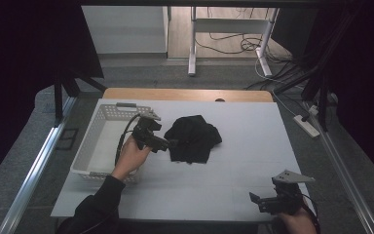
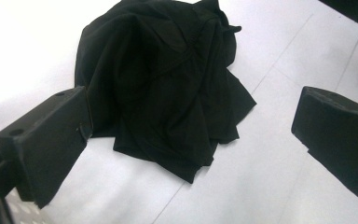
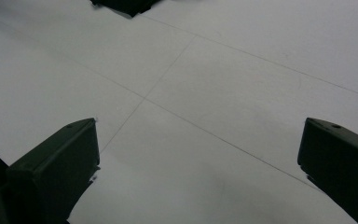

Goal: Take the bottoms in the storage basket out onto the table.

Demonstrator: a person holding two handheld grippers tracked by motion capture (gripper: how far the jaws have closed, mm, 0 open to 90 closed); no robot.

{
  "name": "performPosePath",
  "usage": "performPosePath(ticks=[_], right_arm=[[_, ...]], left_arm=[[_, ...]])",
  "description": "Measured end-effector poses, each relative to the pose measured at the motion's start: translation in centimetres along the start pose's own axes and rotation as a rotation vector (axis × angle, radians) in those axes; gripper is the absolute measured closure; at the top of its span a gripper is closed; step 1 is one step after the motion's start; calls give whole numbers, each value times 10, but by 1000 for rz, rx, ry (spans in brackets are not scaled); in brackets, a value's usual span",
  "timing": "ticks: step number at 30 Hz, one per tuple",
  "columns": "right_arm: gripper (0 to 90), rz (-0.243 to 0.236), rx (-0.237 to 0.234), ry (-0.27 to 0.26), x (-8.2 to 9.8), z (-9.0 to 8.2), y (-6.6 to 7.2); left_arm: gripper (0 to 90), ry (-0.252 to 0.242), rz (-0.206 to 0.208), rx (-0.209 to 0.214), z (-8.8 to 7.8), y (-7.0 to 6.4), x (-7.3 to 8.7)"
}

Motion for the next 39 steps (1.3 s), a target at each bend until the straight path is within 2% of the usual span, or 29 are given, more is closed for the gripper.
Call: performPosePath(ticks=[3,13,23,39], right_arm=[[0,0,-1,-2,0,0,0],[0,-1,-4,-4,0,-1,1],[0,0,-5,-7,-1,-1,1],[0,0,-5,-8,-1,-1,1]], left_arm=[[0,-1,7,-8,-4,0,2],[0,-19,-30,-14,-19,6,9],[0,-13,-22,-36,-25,9,17],[0,-34,-55,-45,-45,13,29]])
Point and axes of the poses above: each handheld gripper's, and its own axes: z roughly forward along the jaws, x roughly out of its underside, y roughly to its left, the point moved 10 cm from there along z, roughly forward along the jaws, and after that the axes turned 7 degrees about -y, right-handed, at the moved point
